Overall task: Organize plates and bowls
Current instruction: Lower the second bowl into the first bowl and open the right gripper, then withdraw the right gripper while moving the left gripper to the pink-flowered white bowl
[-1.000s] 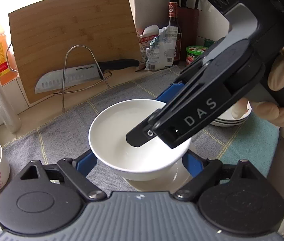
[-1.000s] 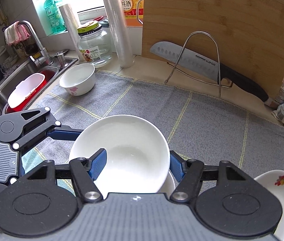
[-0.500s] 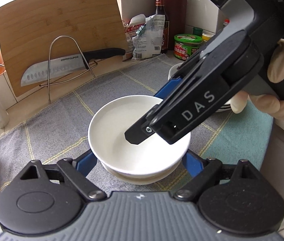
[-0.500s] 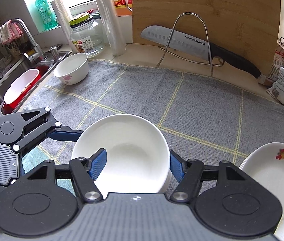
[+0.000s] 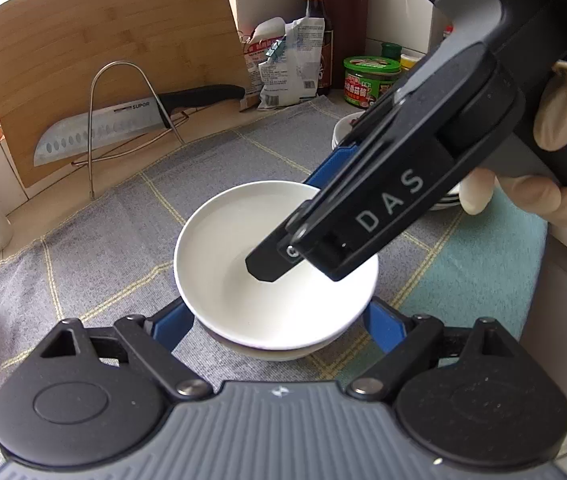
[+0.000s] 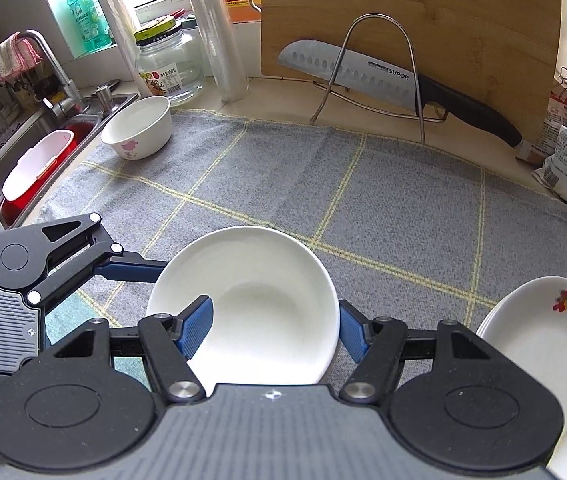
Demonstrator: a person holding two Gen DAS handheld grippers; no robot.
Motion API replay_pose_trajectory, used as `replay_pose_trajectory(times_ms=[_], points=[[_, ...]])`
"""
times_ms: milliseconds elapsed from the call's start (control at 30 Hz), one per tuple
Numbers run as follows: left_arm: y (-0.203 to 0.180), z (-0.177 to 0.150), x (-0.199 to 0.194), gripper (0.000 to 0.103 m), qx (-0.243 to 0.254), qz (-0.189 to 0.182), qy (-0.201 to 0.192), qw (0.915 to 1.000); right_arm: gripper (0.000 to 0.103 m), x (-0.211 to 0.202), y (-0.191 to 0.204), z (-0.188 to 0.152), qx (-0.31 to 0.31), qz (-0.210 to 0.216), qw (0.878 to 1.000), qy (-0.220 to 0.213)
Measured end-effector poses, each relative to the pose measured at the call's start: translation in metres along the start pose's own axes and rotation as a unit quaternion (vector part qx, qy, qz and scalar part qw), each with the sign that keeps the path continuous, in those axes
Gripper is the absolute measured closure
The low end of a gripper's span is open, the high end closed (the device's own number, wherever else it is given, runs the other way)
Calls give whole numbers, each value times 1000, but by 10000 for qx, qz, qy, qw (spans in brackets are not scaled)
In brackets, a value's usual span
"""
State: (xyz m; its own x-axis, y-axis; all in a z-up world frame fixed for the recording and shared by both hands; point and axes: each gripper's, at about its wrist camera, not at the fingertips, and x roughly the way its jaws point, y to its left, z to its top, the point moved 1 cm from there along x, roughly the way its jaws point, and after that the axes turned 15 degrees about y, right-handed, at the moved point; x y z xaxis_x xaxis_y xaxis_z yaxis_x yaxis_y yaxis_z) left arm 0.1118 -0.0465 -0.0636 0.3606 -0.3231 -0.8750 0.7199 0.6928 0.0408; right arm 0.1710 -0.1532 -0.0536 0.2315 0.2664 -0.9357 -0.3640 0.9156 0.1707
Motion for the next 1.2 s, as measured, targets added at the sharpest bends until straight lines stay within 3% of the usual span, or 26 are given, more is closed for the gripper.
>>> replay_pose_trajectory(times_ms=[467, 733, 867, 933, 1200], points=[[2, -2, 0, 11, -29, -93, -64, 9999, 29, -1, 1, 2, -42, -42, 10000, -37], [1, -5, -6, 7, 59, 63, -156, 9998, 20, -9, 5, 11, -110, 14, 9995, -294], [6, -9, -10, 3, -53, 83, -221, 9997, 11, -8, 10, 13, -151, -38, 9993, -332], [11, -13, -12, 3, -128, 72, -241, 9996, 2, -7, 12, 14, -156, -115, 9992, -353], [37, -37, -30, 2, -317, 153, -382, 9987, 0, -8, 33, 21, 45, -463, 9972, -592]])
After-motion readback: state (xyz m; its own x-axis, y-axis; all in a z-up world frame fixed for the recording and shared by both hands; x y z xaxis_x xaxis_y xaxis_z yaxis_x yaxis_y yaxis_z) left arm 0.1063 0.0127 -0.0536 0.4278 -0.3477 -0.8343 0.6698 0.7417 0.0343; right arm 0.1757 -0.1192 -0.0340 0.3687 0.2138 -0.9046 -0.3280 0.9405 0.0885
